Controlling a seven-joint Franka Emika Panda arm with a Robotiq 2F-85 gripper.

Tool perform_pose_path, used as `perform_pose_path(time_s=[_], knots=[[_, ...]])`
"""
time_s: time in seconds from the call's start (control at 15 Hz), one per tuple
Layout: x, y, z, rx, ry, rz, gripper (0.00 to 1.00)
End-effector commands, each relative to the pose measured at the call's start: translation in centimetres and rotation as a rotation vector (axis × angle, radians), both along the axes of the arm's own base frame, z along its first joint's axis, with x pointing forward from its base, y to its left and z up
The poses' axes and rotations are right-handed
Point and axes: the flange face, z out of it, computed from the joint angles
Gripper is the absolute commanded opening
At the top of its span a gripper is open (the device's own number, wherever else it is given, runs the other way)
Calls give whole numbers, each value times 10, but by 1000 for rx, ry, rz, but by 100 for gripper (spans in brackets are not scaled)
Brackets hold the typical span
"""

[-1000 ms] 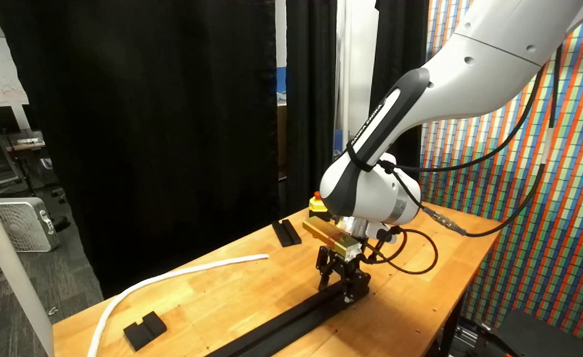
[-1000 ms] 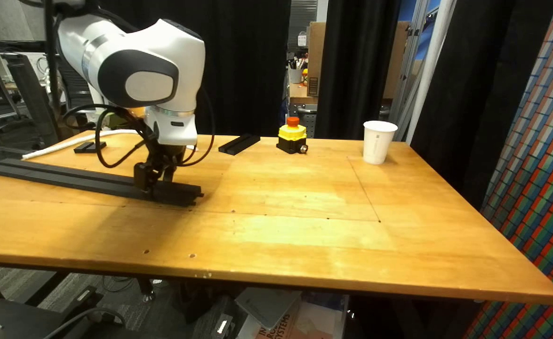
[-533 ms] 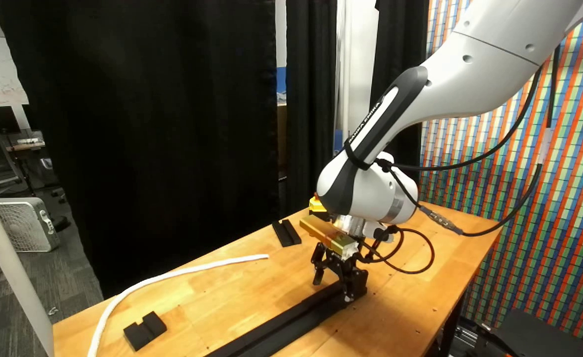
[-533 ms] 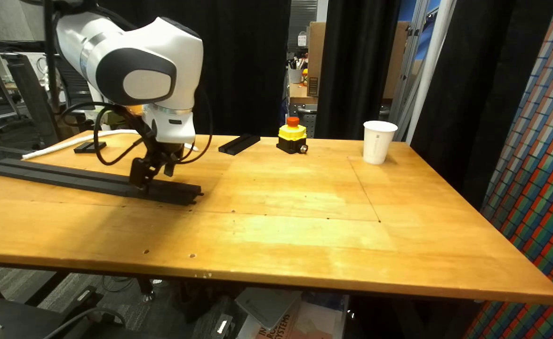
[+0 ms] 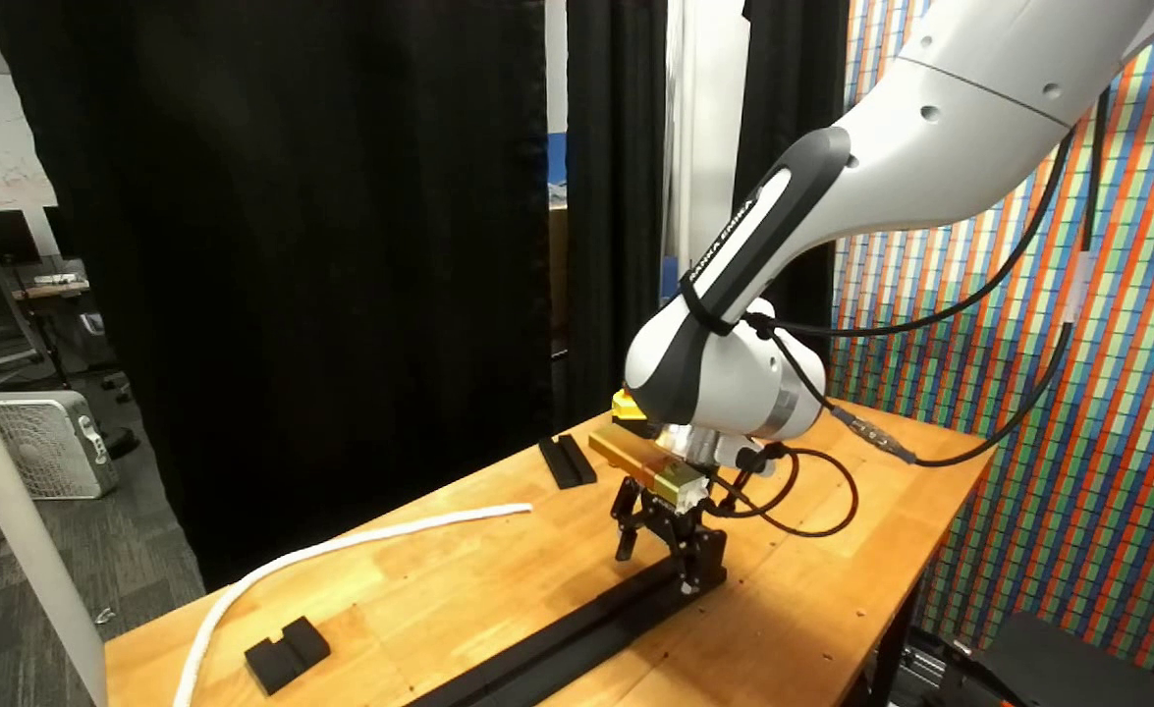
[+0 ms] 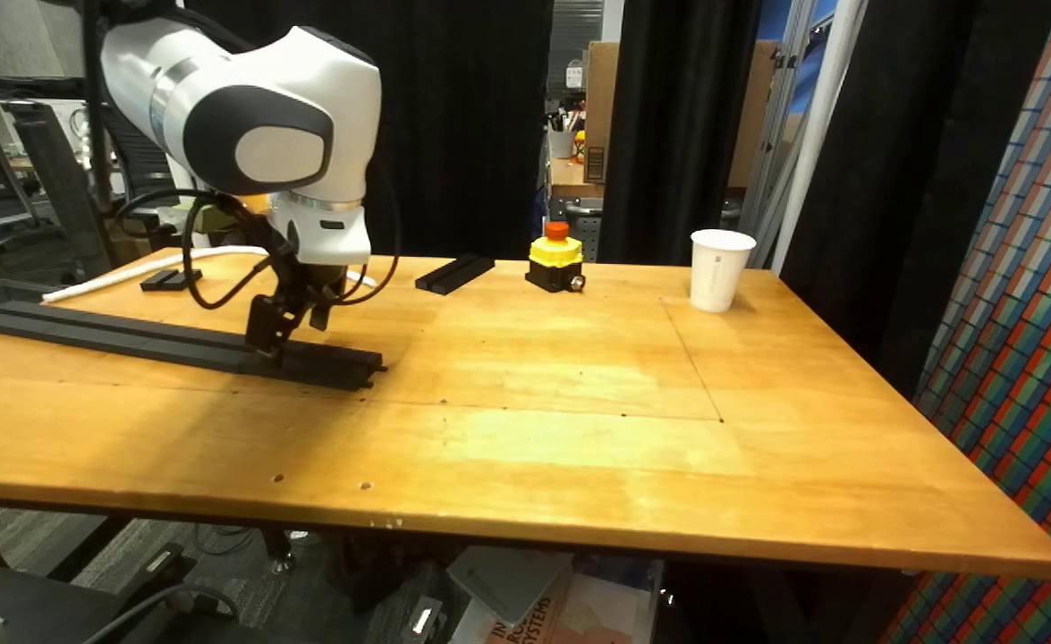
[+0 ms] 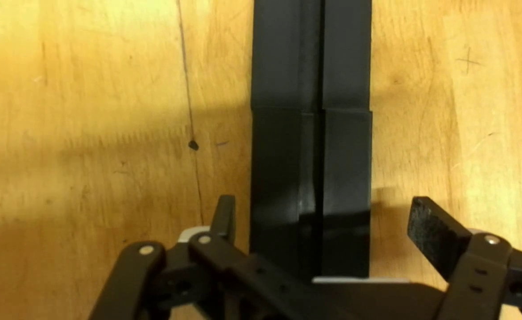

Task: Connect the four black pieces together

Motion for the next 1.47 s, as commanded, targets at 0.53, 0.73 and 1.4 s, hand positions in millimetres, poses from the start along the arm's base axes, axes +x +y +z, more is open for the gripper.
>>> perform_pose_path(time_s=[0.53, 0.73, 1.4], knots=[[-44, -62, 147, -257, -29, 586, 100], [-52, -68, 186, -326, -43, 733, 100], [-78, -85, 241, -482, -210, 1212, 100]])
